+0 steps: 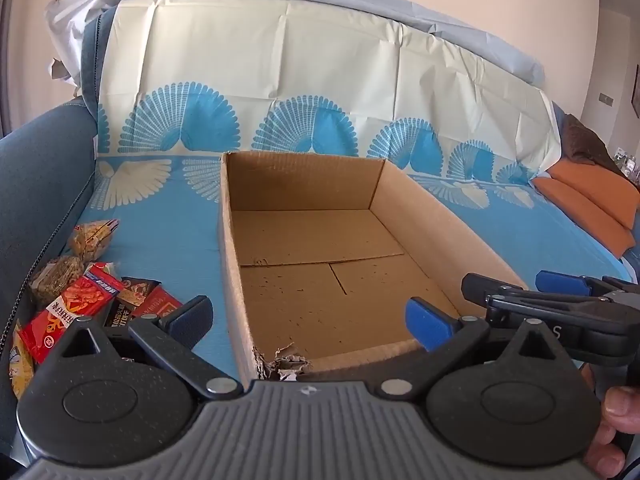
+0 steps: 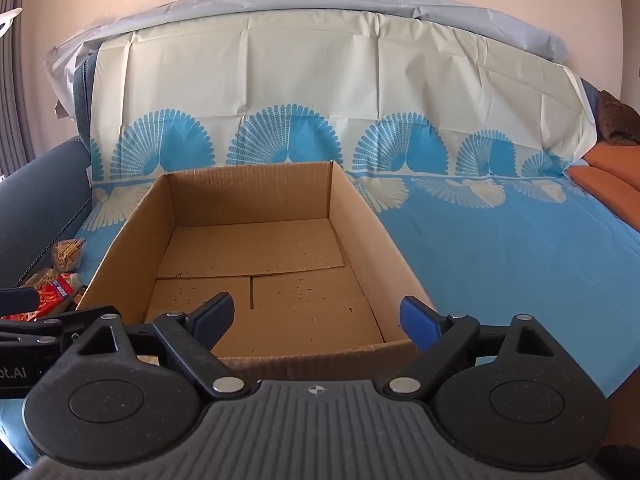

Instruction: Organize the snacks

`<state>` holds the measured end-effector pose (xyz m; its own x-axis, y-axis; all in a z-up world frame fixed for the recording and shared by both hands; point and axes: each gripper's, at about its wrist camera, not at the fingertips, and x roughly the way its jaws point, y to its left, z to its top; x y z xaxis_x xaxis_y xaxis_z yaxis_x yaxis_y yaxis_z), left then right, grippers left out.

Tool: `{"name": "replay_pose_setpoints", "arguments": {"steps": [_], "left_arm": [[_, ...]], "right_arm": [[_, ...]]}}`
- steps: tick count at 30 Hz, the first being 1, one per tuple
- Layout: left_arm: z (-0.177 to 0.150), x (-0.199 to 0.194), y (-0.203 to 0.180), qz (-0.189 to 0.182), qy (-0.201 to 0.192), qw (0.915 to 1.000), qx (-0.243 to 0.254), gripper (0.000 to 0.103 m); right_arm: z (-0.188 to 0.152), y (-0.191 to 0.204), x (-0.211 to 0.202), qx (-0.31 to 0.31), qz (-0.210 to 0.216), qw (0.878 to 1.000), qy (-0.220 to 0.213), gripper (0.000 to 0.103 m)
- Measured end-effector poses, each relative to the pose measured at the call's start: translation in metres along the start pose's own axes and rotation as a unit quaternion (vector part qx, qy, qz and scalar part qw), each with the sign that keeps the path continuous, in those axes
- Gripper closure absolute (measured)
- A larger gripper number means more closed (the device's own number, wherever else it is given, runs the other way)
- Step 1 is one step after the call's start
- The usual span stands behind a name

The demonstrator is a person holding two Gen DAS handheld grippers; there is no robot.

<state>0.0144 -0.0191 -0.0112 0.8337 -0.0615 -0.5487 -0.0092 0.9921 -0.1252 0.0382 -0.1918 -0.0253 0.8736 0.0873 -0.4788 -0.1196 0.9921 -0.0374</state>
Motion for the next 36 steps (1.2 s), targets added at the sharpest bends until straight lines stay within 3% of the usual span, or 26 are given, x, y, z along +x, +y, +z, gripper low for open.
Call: {"name": "replay_pose_setpoints", "arguments": {"steps": [2,9,27,34,36], "left_arm": [[0.0,0.0,0.0,0.0,0.0,1.0,0.0,0.001],[0.0,-0.005,-0.003,-0.004,-0.002,1.0,0.002,0.001],[0.004,-0.007,-0.003,-0.011,-0.005,0.9999,-0.001,0.001],[0.005,-0.01,-0.003,-0.017,-0.01,0.9998,0.004,0.001],[0.004,-0.012,-0.002,-0.021,-0.013,0.9997,0.008,0.002]], "right_arm": [[0.005,0.0,0.011,0.002,0.0,1.0,-0.003,0.017],[-0.008,0.0,-0.008,0.005,0.002,1.0,-0.002,0.027],[-0.009,0.002,-0.004,0.0,0.011,1.0,0.014,0.027],[-0.01,0.003,-0.006,-0.002,0.014,1.0,-0.004,0.027],[-0.01,0.005,-0.007,0.001,0.017,1.0,-0.004,0.032]]}}
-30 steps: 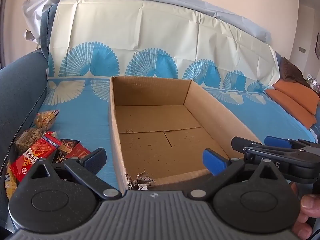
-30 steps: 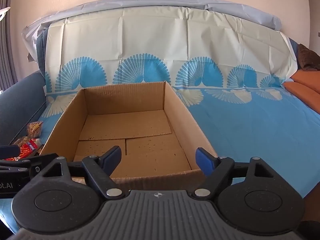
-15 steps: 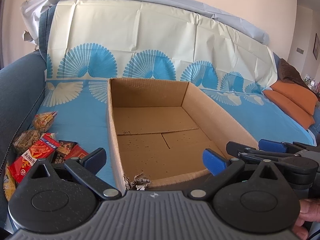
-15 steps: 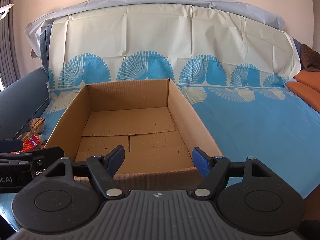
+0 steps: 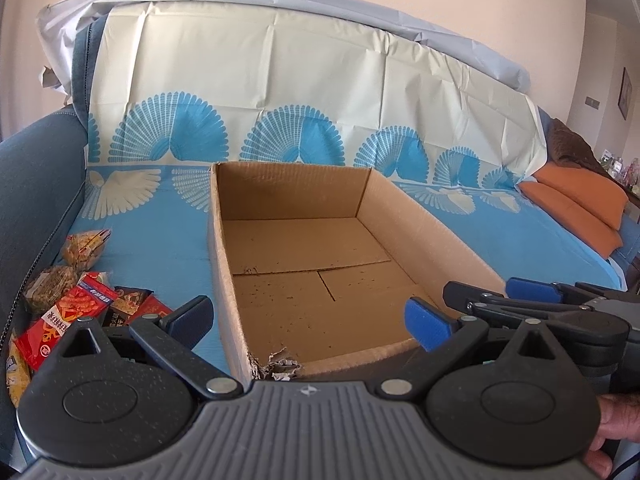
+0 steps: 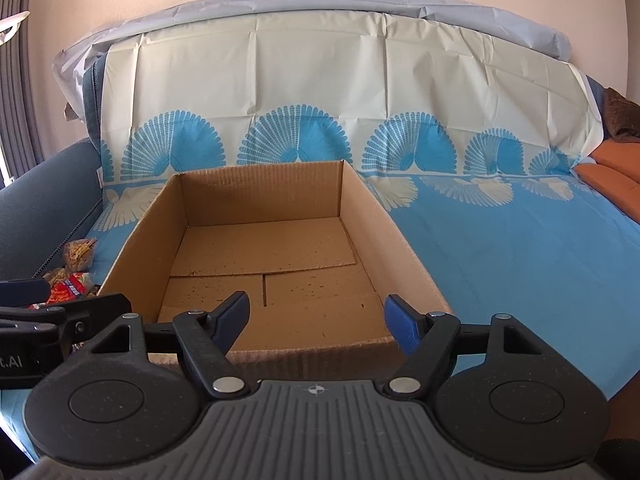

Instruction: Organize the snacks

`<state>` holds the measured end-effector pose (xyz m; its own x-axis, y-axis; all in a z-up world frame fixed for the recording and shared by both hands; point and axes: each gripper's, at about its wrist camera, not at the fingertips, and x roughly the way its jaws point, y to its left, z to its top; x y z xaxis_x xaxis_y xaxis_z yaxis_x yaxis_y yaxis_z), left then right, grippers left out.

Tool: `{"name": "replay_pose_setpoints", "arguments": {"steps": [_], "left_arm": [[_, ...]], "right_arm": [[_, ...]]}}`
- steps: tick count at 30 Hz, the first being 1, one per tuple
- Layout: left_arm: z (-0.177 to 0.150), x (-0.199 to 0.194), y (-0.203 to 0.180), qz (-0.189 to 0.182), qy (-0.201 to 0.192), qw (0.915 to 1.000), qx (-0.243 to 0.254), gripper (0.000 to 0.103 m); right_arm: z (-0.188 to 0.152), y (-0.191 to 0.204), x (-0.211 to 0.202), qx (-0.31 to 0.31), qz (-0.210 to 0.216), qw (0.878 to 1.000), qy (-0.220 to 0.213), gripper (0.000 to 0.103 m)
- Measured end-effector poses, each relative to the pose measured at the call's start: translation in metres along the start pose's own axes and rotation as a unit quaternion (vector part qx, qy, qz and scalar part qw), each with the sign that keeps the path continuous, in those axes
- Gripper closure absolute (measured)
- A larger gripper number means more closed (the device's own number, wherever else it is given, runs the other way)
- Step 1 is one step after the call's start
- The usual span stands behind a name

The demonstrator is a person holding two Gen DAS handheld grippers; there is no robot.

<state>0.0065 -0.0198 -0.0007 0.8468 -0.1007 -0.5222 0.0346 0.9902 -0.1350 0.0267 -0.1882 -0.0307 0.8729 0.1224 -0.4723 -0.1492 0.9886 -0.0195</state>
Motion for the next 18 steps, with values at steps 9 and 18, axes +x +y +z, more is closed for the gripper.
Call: {"name": "replay_pose_setpoints", "arguments": {"steps": [9,18], "left_arm": [[-0.003,-0.014,0.017,-0.002,-0.009,0.9999,0.011,0.054],[-0.001,-0.047,0.075,0.026,-0.025,0.9993,0.014,0.086]], "right_arm": [[0.003,0.019,-0.005,0.023,0.053,0.998,-0.012,0.061],[0.009,0.075,-0.014,-0.004,0.135,0.99,-0.032,0.088]]}}
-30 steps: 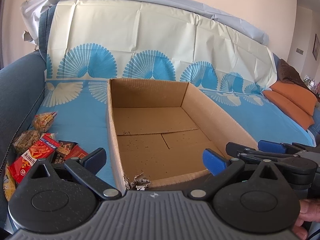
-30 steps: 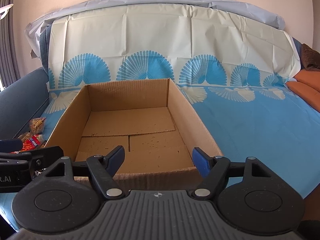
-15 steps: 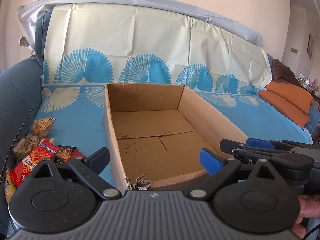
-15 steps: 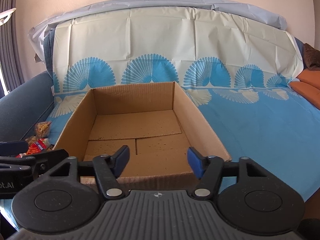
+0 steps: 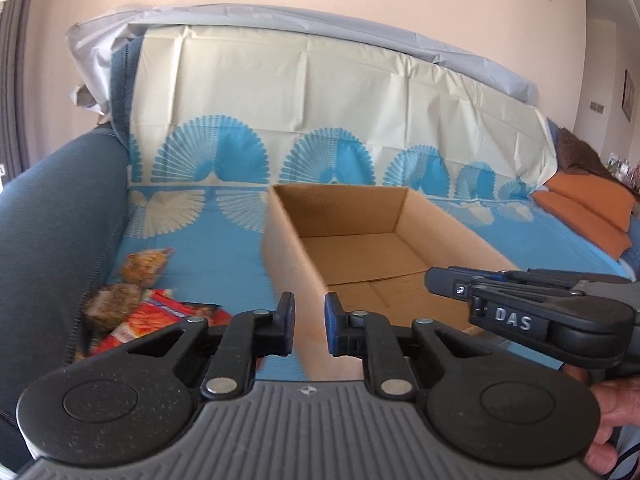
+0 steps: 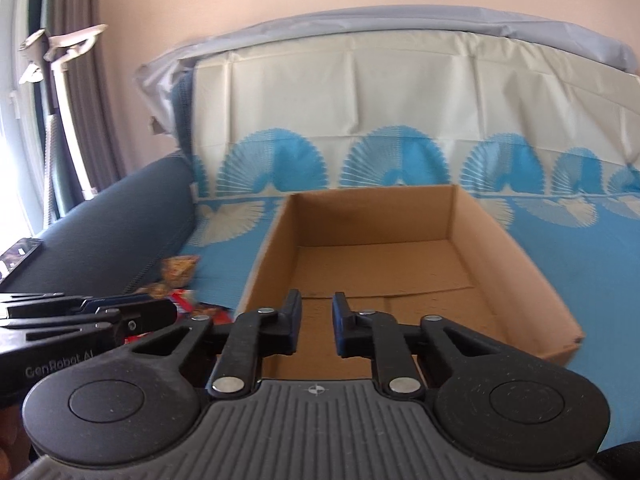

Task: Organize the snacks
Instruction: 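Move both tools to the snack pile and open the grippers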

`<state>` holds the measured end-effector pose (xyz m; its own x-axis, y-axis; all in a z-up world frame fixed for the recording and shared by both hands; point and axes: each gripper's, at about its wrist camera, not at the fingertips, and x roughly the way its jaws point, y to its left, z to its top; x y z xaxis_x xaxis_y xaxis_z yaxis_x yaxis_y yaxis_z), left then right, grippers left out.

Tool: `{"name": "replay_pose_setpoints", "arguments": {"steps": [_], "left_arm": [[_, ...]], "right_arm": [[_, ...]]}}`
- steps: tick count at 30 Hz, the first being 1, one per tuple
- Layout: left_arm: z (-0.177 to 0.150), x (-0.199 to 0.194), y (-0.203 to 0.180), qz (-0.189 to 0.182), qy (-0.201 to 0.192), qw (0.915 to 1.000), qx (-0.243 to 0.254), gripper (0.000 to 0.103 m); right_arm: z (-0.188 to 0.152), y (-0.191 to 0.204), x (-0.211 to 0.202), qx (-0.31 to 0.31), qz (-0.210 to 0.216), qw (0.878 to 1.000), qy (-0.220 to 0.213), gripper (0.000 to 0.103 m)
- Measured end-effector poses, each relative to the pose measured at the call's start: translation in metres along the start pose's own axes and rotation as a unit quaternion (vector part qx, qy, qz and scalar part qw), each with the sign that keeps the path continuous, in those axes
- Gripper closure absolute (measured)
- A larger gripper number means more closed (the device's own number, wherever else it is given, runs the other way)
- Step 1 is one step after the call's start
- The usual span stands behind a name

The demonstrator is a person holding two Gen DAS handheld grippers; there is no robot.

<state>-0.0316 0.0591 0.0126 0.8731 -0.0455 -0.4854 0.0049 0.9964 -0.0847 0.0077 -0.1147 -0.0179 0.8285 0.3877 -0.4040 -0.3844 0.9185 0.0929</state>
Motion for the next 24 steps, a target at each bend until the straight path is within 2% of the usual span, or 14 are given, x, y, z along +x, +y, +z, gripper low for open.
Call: {"name": "replay_pose_setpoints", "arguments": {"steps": [4,7,8,9,11,16,17,18,21,22,23,24], "left_arm": [[0.005,-0.014,0.048,0.025,0.007,0.9996,0.014,0.086],[-0.011,-0.019,0.084,0.064,0.016,0.9975,0.027,0.086],[-0.016,-0.02,0.1,0.068,0.028,0.9973,-0.004,0.086],[-0.019,-0.023,0.116,0.061,0.026,0.9967,-0.046,0.086],[-0.022,-0.026,0.137,0.079,0.022,0.992,-0.095,0.086],[-0.021,-0.014,0.157,0.11,0.058,0.9829,-0.136,0.085],[-0.02,-0.01,0.157,0.111,0.07,0.9817,-0.139,0.084],[-0.02,-0.007,0.159,0.112,0.081,0.9804,-0.141,0.083],[-0.02,0.005,0.16,0.123,0.113,0.9755,-0.143,0.082],[-0.02,0.01,0.16,0.126,0.125,0.9736,-0.143,0.08],[-0.021,0.015,0.16,0.13,0.137,0.9714,-0.144,0.072],[-0.02,0.017,0.159,0.133,0.143,0.9703,-0.142,0.072]], "right_arm": [[-0.001,0.031,0.006,-0.022,0.041,0.999,-0.002,0.087],[-0.007,0.055,0.014,-0.042,0.074,0.996,0.003,0.087],[-0.01,0.063,0.018,-0.053,0.084,0.995,0.006,0.087],[-0.014,0.072,0.023,-0.066,0.096,0.993,0.009,0.087],[-0.023,0.087,0.034,-0.093,0.115,0.989,0.015,0.087],[-0.05,0.118,0.065,-0.16,0.146,0.975,0.05,0.085],[-0.053,0.123,0.071,-0.171,0.15,0.972,0.056,0.084],[-0.056,0.128,0.078,-0.183,0.154,0.969,0.064,0.077],[-0.065,0.143,0.1,-0.227,0.16,0.958,0.065,0.054],[-0.068,0.148,0.106,-0.247,0.156,0.954,0.063,0.049],[-0.072,0.153,0.113,-0.263,0.155,0.95,0.064,0.048],[-0.075,0.157,0.121,-0.277,0.158,0.945,0.069,0.044]]}}
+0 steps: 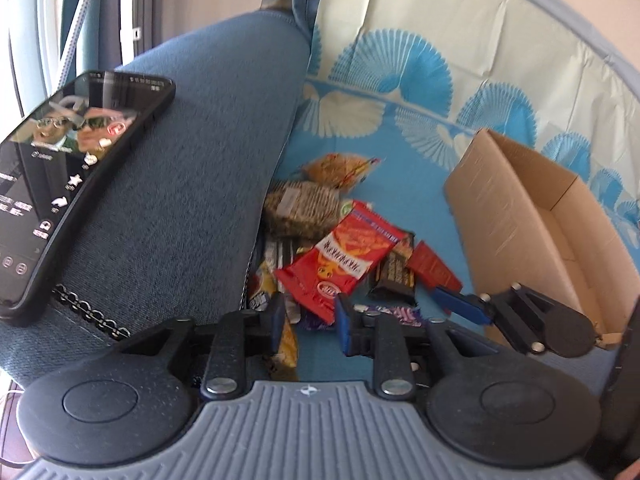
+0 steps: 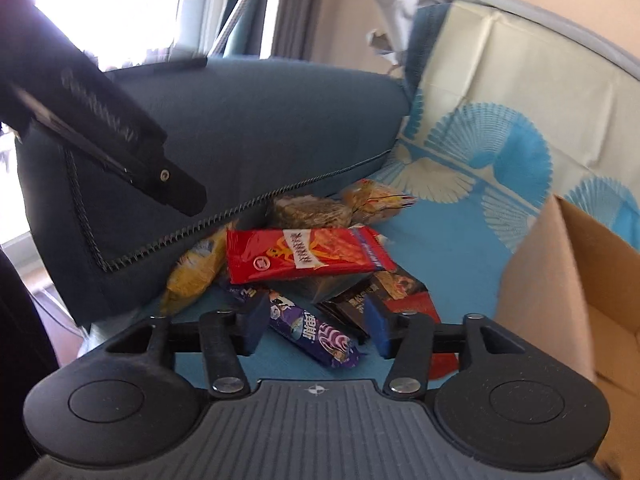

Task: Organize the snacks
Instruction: 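Move both tools to the snack pile and open the grippers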

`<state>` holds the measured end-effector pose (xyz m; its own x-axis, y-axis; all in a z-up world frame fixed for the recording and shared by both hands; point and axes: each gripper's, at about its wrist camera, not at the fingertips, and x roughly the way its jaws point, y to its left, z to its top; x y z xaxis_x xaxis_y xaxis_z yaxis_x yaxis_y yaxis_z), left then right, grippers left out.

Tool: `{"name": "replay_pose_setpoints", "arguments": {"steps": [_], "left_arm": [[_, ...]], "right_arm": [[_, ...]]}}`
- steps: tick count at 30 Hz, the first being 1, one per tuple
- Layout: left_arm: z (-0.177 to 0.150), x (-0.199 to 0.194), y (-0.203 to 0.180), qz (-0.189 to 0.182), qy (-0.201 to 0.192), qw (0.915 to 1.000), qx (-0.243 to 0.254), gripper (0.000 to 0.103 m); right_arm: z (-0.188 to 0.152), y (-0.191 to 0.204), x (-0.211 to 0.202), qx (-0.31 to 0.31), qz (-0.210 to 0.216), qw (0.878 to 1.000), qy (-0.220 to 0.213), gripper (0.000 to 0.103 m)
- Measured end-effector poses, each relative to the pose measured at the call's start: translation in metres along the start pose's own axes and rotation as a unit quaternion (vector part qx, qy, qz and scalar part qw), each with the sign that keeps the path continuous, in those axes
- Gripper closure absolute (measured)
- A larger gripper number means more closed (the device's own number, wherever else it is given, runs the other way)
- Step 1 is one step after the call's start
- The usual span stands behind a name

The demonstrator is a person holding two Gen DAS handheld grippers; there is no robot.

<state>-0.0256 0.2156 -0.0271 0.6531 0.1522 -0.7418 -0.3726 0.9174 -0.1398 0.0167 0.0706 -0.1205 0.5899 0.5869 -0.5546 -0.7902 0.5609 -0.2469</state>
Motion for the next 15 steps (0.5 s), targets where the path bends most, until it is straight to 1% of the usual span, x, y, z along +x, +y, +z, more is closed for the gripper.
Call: {"name": "replay_pose_setpoints", "arguments": {"steps": [4,7,9,11,12,13,15], "left_arm": [[-0.001,0.01,-0.01,0.023,0.016,0.9994,0.02,0.069],[-0.002,0.016,-0.014,0.034,0.022,0.9988,0.029,0.067],[-0.002,0.018,-0.016,0.04,0.025,0.9984,0.032,0.067],[-0.003,0.019,-0.018,0.044,0.027,0.998,0.035,0.067],[-0.002,0.02,-0.019,0.047,0.029,0.9978,0.036,0.067],[-0.002,0.021,-0.019,0.048,0.03,0.9977,0.037,0.067],[-0.002,0.022,-0.019,0.048,0.031,0.9977,0.037,0.067]], "right_arm": [[-0.001,0.011,0.03,-0.047,0.016,0.998,0.025,0.038],[-0.003,0.016,0.045,-0.075,0.016,0.996,0.039,0.038],[-0.004,0.016,0.051,-0.075,0.026,0.996,0.051,0.041],[-0.002,0.012,0.051,-0.06,0.039,0.996,0.056,0.052],[-0.001,0.01,0.05,-0.058,0.044,0.996,0.058,0.068],[-0.002,0.01,0.048,-0.063,0.046,0.995,0.06,0.075],[-0.003,0.008,0.043,-0.068,0.055,0.994,0.064,0.078]]}}
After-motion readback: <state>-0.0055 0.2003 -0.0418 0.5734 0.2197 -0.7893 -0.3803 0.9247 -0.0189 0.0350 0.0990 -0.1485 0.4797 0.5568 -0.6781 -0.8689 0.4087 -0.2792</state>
